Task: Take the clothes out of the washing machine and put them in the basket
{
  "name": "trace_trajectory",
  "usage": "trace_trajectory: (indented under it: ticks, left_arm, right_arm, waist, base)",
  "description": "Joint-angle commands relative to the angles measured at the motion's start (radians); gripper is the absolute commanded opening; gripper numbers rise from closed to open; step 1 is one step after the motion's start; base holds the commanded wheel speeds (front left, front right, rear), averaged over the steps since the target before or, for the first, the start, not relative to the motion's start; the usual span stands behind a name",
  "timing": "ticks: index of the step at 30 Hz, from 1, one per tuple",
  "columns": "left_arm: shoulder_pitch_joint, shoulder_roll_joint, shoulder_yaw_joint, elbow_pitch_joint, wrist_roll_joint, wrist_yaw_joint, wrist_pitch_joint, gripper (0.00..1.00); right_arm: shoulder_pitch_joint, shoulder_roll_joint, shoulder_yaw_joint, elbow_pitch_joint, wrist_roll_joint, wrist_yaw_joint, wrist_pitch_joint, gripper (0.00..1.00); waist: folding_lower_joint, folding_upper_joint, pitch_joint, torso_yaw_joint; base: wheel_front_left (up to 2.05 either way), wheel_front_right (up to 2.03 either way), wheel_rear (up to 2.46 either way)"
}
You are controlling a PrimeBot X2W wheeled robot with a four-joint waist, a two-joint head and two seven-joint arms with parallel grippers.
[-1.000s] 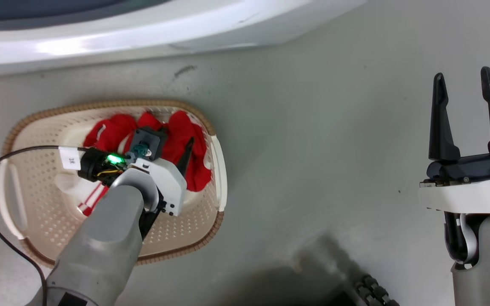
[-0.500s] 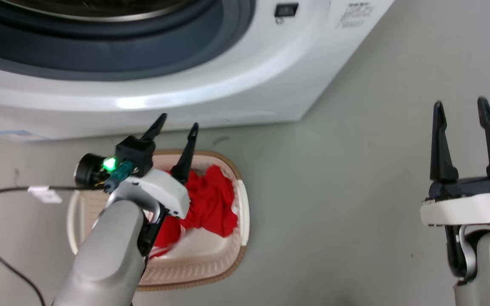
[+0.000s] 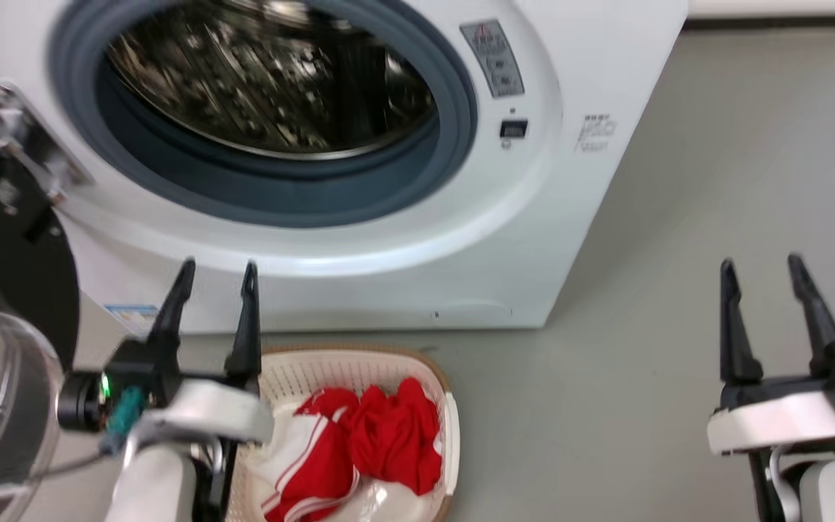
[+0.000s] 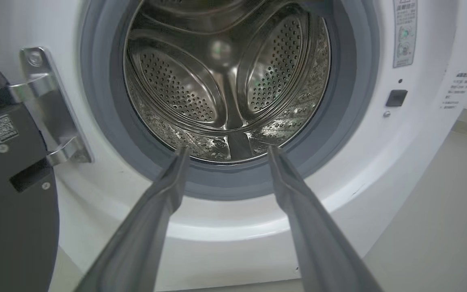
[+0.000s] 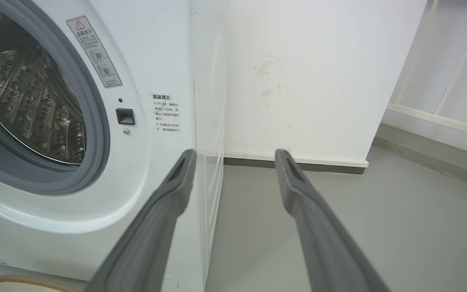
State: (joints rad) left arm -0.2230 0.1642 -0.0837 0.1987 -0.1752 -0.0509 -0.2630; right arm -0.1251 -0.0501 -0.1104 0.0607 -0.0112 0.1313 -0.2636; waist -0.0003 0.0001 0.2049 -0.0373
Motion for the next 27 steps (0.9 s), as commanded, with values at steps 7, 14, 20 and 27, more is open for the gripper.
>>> trace_trajectory:
  ticks: [7,14,20,27]
  left_arm:
    - [0.158,-0.056,0.059,-0.078,0.045,0.011,-0.003,1.00]
    - [0.251,-0.094,0.078,-0.124,0.093,0.026,-0.003,1.00]
    - [0.280,-0.103,0.073,-0.144,0.120,0.042,-0.003,1.00]
    - [0.293,-0.109,0.078,-0.132,0.129,0.061,-0.003,1.00]
  right_arm:
    - [0.080,0.000,0.018,0.010,0.006,-0.001,-0.002,1.00]
    - [0.154,0.000,0.023,0.015,0.026,-0.001,-0.002,1.00]
    - [0.181,0.000,0.038,0.020,0.028,-0.001,-0.002,1.00]
    - [0.185,0.000,0.034,0.019,0.036,-0.001,-0.002,1.00]
  waist:
    - [0.0003,-0.0001,-0.141,0.003]
    - [0.0003,-0.0001,-0.192,-0.001]
    - [0.0003,-0.0001,-0.206,-0.008]
    - [0.0003,-0.0001,-0.212,-0.011]
  base:
    - [0.00,0.00,0.00]
    - [0.00,0.00,0.00]
    - [0.00,0.00,0.00]
    - [0.00,0.00,0.00]
